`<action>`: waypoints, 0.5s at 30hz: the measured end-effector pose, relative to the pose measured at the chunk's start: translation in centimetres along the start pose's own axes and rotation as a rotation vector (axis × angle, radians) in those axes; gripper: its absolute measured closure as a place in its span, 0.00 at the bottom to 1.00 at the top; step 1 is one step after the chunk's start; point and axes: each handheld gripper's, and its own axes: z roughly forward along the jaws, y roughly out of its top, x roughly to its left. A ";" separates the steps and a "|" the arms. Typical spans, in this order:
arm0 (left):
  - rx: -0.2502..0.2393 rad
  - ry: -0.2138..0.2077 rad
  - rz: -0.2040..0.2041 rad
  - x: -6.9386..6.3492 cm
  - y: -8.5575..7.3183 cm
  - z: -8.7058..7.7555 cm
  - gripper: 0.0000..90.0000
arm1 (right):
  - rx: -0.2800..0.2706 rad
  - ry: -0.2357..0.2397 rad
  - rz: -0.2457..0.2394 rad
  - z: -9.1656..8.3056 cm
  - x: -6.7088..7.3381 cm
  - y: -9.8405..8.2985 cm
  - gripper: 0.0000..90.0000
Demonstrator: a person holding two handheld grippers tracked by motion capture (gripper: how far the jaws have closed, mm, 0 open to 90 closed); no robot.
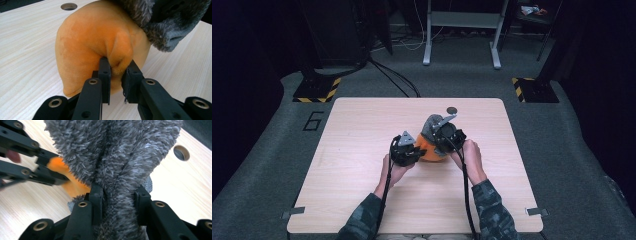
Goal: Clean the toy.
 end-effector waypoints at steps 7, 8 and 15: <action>-0.012 0.001 -0.008 0.5 -0.2 0.1 0.87 | 0.056 -0.011 0.082 1.2 -2.2 -2.0 0.75; -0.008 0.000 -0.009 0.5 -0.2 0.1 0.87 | 0.065 -0.007 0.098 1.5 -2.5 -2.4 0.75; -0.012 -0.003 -0.016 0.5 -0.3 0.2 0.87 | 0.116 0.001 0.148 2.9 -3.8 -3.6 0.75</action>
